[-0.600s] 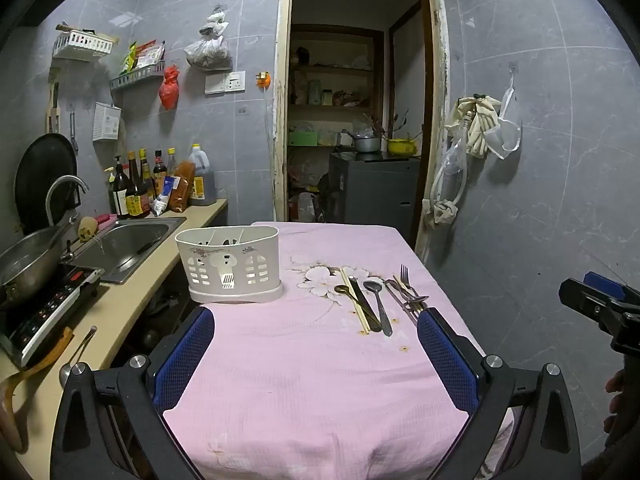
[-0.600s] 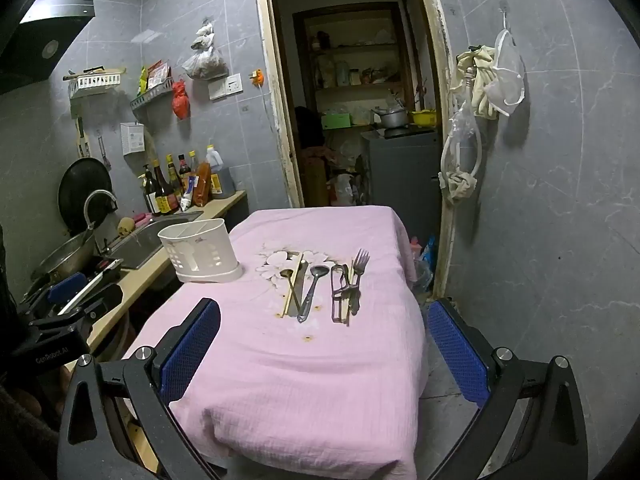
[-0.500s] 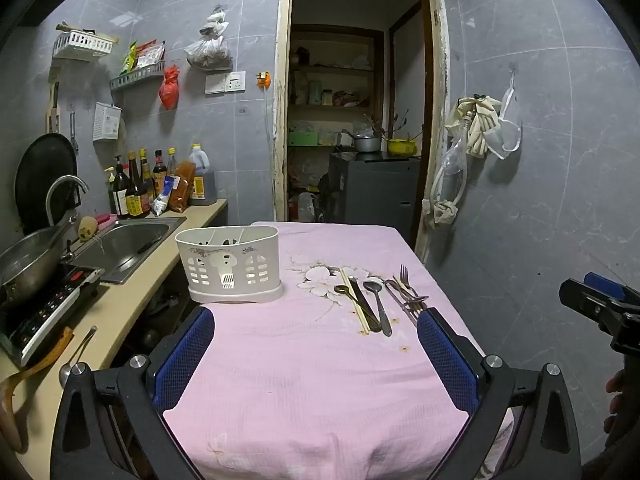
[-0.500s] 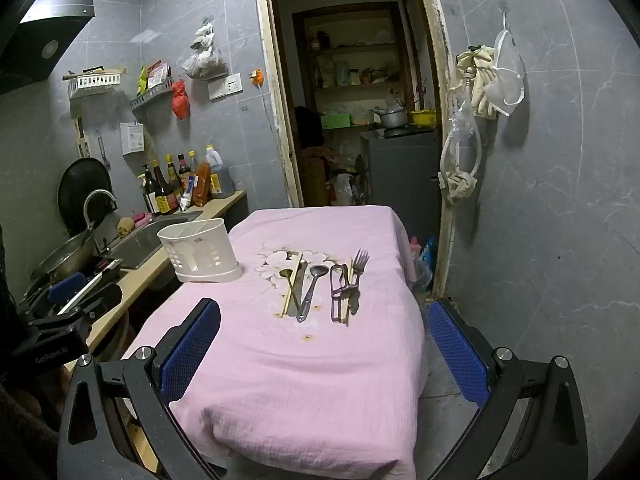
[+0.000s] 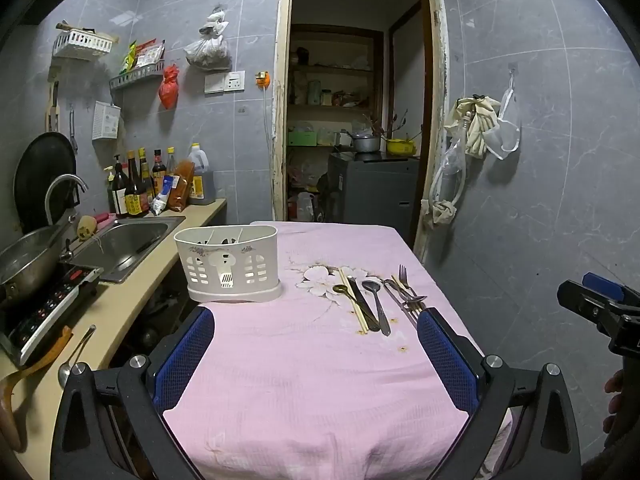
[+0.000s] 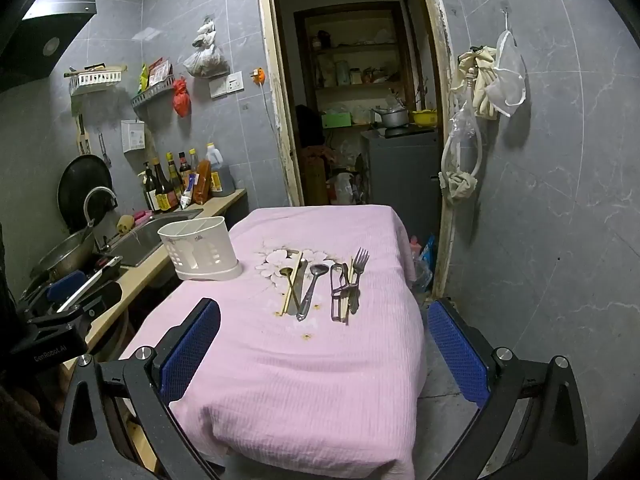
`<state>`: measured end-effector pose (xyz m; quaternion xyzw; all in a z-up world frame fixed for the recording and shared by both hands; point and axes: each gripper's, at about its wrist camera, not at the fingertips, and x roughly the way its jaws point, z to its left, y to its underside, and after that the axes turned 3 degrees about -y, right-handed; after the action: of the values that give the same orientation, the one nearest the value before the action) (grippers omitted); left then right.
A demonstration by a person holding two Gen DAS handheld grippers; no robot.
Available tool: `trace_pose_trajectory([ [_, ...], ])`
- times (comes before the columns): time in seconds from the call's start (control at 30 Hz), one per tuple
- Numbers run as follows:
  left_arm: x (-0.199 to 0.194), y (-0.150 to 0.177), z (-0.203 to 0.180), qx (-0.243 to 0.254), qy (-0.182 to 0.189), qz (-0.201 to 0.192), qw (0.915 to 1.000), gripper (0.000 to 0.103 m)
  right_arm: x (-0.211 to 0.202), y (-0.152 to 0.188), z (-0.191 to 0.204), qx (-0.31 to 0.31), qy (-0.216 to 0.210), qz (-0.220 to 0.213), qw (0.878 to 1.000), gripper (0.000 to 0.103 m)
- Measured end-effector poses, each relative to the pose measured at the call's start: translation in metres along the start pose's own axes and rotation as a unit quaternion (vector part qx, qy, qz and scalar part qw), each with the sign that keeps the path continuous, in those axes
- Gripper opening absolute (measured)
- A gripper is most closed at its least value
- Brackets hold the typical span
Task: Organize utensils
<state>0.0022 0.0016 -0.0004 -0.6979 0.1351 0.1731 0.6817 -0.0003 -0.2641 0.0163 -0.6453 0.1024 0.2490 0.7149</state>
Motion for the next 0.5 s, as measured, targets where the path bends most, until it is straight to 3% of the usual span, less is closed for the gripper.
trace_pose_trajectory([
  [0.5,-0.0017,0.0006,-0.0005,-0.001,0.001,-0.001,1.0000,0.102,-0.0018,-0.0005,-0.0015,0.001,0.001,-0.009,1.000,0.102],
])
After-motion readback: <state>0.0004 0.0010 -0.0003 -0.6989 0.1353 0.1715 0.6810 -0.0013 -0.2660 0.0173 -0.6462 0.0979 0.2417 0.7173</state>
